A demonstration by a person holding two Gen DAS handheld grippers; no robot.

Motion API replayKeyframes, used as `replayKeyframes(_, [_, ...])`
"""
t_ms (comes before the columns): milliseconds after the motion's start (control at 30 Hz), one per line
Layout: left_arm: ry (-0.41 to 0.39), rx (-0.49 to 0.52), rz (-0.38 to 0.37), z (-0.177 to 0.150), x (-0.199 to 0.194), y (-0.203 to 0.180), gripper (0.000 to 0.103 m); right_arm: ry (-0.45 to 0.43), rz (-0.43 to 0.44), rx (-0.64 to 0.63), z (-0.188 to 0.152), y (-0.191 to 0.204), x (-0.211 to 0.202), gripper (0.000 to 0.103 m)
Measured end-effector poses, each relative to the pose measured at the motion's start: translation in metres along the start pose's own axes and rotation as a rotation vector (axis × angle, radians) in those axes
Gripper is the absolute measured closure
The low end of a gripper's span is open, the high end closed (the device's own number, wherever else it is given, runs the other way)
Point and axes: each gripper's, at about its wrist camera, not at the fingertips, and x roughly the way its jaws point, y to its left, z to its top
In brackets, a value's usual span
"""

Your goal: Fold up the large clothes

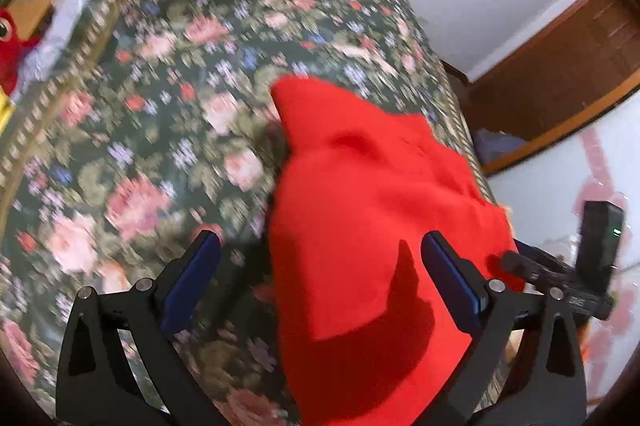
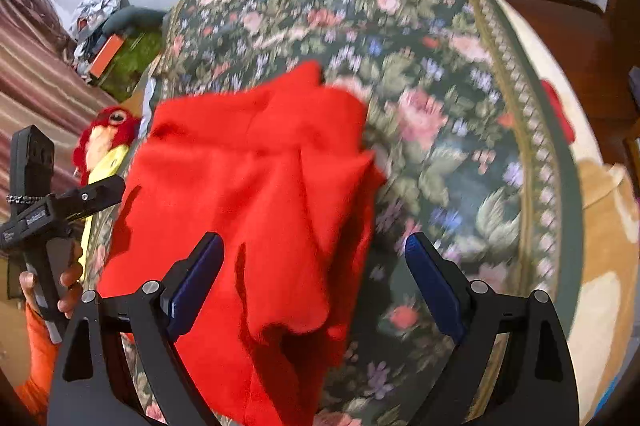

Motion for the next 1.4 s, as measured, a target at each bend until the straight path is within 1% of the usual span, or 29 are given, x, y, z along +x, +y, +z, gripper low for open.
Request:
replayKeyframes(100, [0.047, 0.006, -0.042, -0.016, 0.007, -0.001, 0.002, 0.046, 0.023, 0.041, -0.008, -0.009, 0.016, 0.013])
replayKeyframes(133, [0.071, 0.005, -0.069, -0.022, 0.012, 0.000, 0.002, 0.065, 0.029, 0.064, -0.011, -0.013, 0.022, 0.013])
replayKeyframes(167, [0.097, -0.006, -0.105, -0.027, 0.017, 0.003, 0.002, 0.095, 0.046, 0.099, -0.013, -0.020, 0.030, 0.013])
replayKeyframes(267, [0.170, -0.073, -0.192, -0.034, 0.034, 0.015, 0.002, 0.136, 0.118, 0.178, -0.014, -0.036, 0.041, 0.010])
replayKeyframes(333, [0.189, -0.117, -0.240, -0.035, 0.041, 0.023, 0.001, 0.136, 0.147, 0.208, -0.012, -0.041, 0.044, 0.005])
replayKeyframes(367, [0.207, -0.145, -0.276, -0.034, 0.047, 0.027, 0.001, 0.134, 0.153, 0.211, -0.011, -0.041, 0.045, 0.004])
replayKeyframes(433, [0.220, -0.176, -0.311, -0.033, 0.054, 0.030, 0.001, 0.131, 0.152, 0.206, -0.007, -0.038, 0.047, 0.003])
replayKeyframes(500, [0.229, -0.179, -0.327, -0.032, 0.060, 0.028, 0.001, 0.125, 0.178, 0.188, -0.002, -0.031, 0.051, 0.003])
replayKeyframes(633, [0.238, -0.140, -0.334, -0.028, 0.064, 0.019, 0.001, 0.130, 0.216, 0.159, 0.005, -0.016, 0.062, 0.003])
replayKeyframes(700, [0.243, -0.139, -0.345, -0.026, 0.066, 0.017, 0.003, 0.138, 0.243, 0.144, 0.007, -0.008, 0.068, 0.004])
replayKeyframes(733, [0.244, -0.143, -0.353, -0.025, 0.068, 0.017, 0.005, 0.145, 0.255, 0.142, 0.008, -0.004, 0.070, 0.006])
replayKeyframes(767, [0.244, -0.148, -0.374, -0.024, 0.069, 0.017, 0.012, 0.151, 0.266, 0.138, 0.008, -0.001, 0.072, 0.008])
replayKeyframes(833, [0.233, -0.151, -0.379, -0.025, 0.068, 0.016, 0.015, 0.161, 0.254, 0.120, 0.009, 0.007, 0.074, 0.020])
replayKeyframes(867, [0.224, -0.146, -0.375, -0.025, 0.066, 0.015, 0.018, 0.162, 0.248, 0.108, 0.009, 0.010, 0.072, 0.024])
replayKeyframes(900, [0.214, -0.137, -0.368, -0.026, 0.064, 0.013, 0.022, 0.163, 0.249, 0.101, 0.009, 0.012, 0.071, 0.034])
replayKeyframes(933, [0.203, -0.127, -0.363, -0.027, 0.060, 0.011, 0.024, 0.163, 0.251, 0.097, 0.010, 0.014, 0.069, 0.047])
replayKeyframes(967, [0.195, -0.119, -0.358, -0.027, 0.056, 0.012, 0.028, 0.164, 0.264, 0.092, 0.010, 0.016, 0.064, 0.054])
replayKeyframes(1000, [0.184, -0.111, -0.353, -0.026, 0.051, 0.010, 0.033, 0.163, 0.276, 0.088, 0.011, 0.018, 0.061, 0.067])
replayKeyframes(1033, [0.174, -0.101, -0.353, -0.026, 0.046, 0.010, 0.036, 0.167, 0.291, 0.083, 0.013, 0.022, 0.058, 0.071])
replayKeyframes(1067, [0.165, -0.095, -0.355, -0.024, 0.040, 0.010, 0.041, 0.169, 0.296, 0.074, 0.015, 0.027, 0.056, 0.072])
replayKeyframes(1167, [0.136, -0.078, -0.349, -0.023, 0.022, 0.010, 0.046, 0.149, 0.270, 0.018, 0.019, 0.048, 0.049, 0.074])
replayKeyframes(1267, [0.089, -0.062, -0.339, -0.019, 0.001, 0.012, 0.048, 0.115, 0.272, -0.008, 0.026, 0.067, 0.044, 0.074])
replayKeyframes(1400, [0.011, -0.051, -0.344, -0.006, -0.033, 0.025, 0.048, 0.053, 0.286, -0.057, 0.044, 0.097, 0.037, 0.074])
